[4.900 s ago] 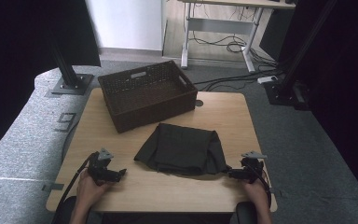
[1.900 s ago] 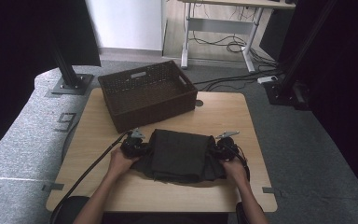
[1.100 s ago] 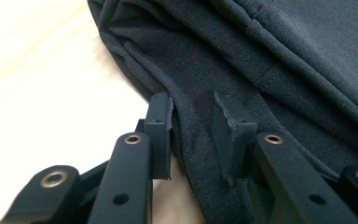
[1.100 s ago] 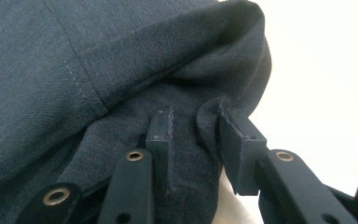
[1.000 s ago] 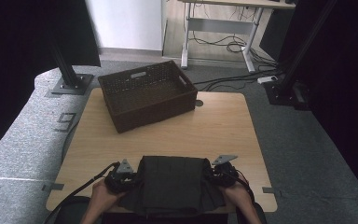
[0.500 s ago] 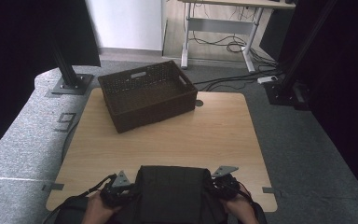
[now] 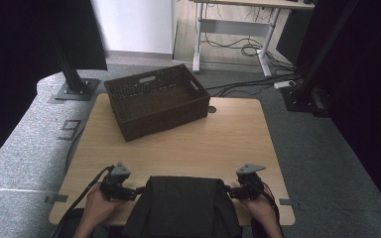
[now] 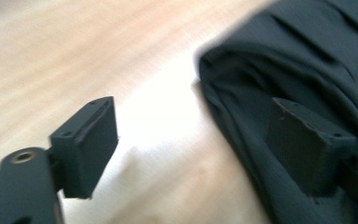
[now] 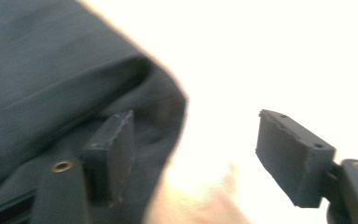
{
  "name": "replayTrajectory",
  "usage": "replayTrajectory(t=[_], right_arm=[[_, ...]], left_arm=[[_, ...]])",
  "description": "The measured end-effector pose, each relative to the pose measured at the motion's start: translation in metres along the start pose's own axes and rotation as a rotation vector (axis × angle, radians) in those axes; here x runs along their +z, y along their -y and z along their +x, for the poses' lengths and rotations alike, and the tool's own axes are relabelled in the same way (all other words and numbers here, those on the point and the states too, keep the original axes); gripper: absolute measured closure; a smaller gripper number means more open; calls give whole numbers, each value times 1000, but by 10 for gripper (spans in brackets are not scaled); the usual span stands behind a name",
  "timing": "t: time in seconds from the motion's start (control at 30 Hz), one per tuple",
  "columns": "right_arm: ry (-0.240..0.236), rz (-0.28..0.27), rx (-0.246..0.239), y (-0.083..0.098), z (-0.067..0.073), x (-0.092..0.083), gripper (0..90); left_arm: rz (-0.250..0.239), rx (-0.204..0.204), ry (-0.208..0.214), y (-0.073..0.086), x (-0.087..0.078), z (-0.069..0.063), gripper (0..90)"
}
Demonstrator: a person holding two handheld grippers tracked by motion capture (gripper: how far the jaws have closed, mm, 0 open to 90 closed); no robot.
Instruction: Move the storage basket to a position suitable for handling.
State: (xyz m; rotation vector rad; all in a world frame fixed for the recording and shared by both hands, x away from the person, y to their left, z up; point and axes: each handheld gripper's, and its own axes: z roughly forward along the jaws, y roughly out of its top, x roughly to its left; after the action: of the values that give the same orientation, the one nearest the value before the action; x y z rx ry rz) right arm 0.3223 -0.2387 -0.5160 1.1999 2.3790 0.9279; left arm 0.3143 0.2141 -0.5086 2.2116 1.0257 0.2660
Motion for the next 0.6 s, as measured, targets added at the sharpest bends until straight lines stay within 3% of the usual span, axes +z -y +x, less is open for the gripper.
replayTrajectory(t=[0.17, 0.3, 0.43, 0.6], right_arm=[[45, -13, 53, -4, -17, 6, 162], [58, -21, 94, -4, -27, 13, 119], [88, -17, 94, 0, -30, 19, 16], [110, 3, 97, 8, -35, 26, 0]], left_arm=[[-8, -42, -30, -21, 2, 23, 151], [-11, -37, -82, -38, 2, 39, 144], [-19, -39, -127, -54, -2, 53, 144], [-58, -59, -130, -75, -12, 67, 154]])
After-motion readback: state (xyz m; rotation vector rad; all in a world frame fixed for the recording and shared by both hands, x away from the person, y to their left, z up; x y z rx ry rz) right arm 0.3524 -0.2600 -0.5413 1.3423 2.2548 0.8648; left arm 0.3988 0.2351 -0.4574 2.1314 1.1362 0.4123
